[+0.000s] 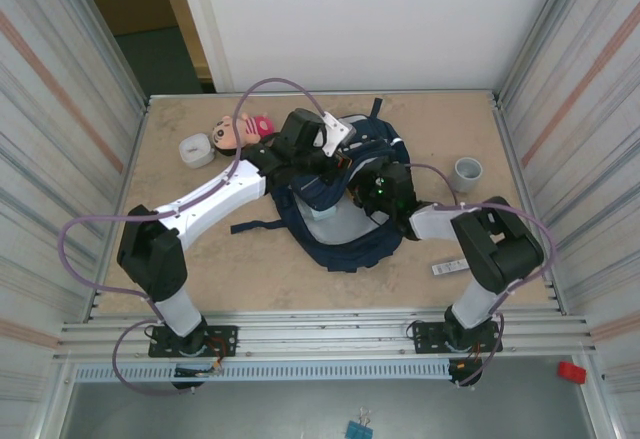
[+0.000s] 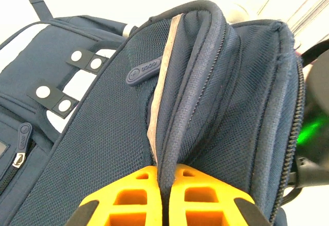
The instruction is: Pack books, pencil case, and school supplies into a backpack
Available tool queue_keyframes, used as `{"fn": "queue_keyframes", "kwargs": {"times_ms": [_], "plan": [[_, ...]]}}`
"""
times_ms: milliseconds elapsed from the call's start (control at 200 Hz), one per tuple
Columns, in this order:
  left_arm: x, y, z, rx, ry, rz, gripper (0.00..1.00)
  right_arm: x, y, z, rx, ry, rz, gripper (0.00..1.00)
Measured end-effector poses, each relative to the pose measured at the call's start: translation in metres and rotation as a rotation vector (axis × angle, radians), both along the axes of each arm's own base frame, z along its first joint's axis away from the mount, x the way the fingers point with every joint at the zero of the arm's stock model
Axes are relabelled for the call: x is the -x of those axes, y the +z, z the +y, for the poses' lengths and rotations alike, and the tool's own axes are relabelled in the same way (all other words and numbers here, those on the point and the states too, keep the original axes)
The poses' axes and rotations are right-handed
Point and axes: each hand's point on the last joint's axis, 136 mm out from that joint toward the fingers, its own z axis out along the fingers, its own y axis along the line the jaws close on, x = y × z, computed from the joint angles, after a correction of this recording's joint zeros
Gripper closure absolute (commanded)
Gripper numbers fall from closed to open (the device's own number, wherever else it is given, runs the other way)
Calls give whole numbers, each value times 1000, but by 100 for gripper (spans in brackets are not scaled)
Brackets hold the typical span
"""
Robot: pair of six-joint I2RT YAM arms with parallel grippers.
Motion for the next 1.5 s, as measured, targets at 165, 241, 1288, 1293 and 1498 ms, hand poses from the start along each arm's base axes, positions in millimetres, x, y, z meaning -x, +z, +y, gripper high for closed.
{"fn": "queue_keyframes", "kwargs": {"times_ms": [165,241,1288,1293,1498], "plan": [[-1,2,-1,12,8,4,100,2,-16,1,-4,-21,64,55],[-2,1,0,12,12,5,100,4,-12,-1,-6,-24,70,47],[21,-35,89,-2,172,82,13,129,127,-31,1008,781,-683,24],[21,-34,91,1,182,81,13,129,125,-30,1013,792,-684,23],[16,-47,166,25,433,147,13,149,40,3,1240,1237,-722,20]]}}
